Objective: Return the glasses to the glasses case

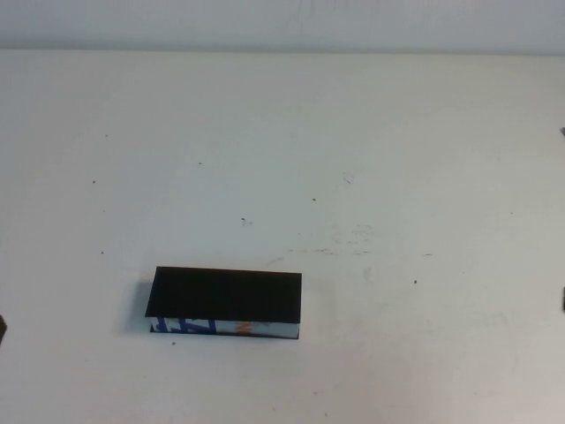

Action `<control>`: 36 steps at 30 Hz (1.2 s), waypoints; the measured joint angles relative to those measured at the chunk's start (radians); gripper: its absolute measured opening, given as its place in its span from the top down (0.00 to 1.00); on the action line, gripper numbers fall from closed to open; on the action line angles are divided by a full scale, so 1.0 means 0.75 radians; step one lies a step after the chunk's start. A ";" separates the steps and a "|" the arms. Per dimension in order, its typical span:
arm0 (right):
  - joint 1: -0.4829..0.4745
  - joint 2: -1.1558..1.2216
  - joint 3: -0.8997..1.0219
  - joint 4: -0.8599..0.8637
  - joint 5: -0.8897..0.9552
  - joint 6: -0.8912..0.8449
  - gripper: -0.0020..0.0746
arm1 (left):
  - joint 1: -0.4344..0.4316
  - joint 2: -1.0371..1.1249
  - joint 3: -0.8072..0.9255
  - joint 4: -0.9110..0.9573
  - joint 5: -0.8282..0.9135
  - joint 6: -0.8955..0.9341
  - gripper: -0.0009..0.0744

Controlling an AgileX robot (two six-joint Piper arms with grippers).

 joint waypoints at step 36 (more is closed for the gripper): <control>-0.692 -0.801 0.856 0.077 -0.370 -0.008 0.99 | 0.155 -0.314 0.000 0.271 0.730 -0.241 0.99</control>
